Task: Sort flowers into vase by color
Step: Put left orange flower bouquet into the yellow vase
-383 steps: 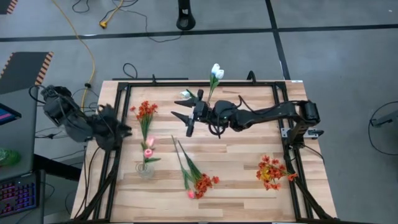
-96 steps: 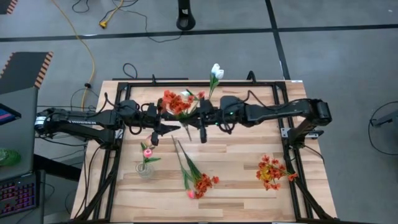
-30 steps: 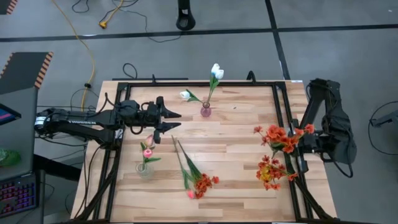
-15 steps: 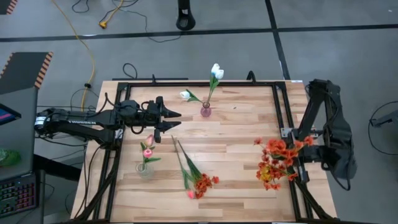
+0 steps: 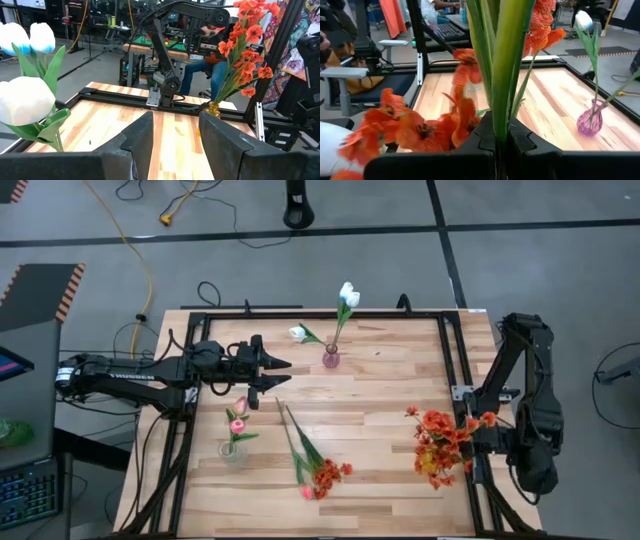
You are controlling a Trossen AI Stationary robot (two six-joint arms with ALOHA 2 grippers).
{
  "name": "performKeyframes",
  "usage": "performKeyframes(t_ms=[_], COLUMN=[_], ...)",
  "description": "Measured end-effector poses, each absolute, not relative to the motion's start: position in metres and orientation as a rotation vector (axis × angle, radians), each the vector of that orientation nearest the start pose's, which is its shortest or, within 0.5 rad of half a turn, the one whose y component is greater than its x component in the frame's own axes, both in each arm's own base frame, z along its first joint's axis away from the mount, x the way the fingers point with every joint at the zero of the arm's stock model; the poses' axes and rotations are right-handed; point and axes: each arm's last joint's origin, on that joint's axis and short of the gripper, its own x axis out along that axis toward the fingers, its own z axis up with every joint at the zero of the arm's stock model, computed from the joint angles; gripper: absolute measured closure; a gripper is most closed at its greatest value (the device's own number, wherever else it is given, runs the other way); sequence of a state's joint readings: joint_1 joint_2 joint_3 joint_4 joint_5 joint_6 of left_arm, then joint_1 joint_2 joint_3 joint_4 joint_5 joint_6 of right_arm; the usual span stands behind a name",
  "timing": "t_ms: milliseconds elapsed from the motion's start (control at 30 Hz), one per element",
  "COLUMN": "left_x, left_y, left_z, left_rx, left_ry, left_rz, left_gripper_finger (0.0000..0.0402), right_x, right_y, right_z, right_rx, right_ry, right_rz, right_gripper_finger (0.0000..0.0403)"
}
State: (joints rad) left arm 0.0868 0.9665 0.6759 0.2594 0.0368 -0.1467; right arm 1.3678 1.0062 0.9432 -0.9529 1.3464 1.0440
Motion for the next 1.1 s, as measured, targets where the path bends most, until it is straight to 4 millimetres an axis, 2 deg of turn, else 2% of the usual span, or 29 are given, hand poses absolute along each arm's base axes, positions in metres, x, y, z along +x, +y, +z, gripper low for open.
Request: performKeyframes(t_ms=[533, 933, 1100], left_x=[0.2178, 0.2178, 0.2178], left_y=[0.0179, 0.0179, 0.0178], left_z=[0.3051, 0.3051, 0.3051], left_rx=[-0.174, -0.174, -0.174], left_ry=[0.026, 0.026, 0.026], left_rz=[0.053, 0.053, 0.052], left_gripper_finger=[0.0256, 0.0256, 0.0256], right_x=[0.0618, 0.0646, 0.0646], right_y=[0.1615, 0.1610, 0.1609], right_z=[0.3017, 0.3018, 0.3018], right_rx=[0.029, 0.039, 0.039], right_ry=[0.233, 0.238, 0.245], right_rz=[-0.075, -0.087, -0.083], right_gripper_finger=[0.0361, 0.0322, 0.0284])
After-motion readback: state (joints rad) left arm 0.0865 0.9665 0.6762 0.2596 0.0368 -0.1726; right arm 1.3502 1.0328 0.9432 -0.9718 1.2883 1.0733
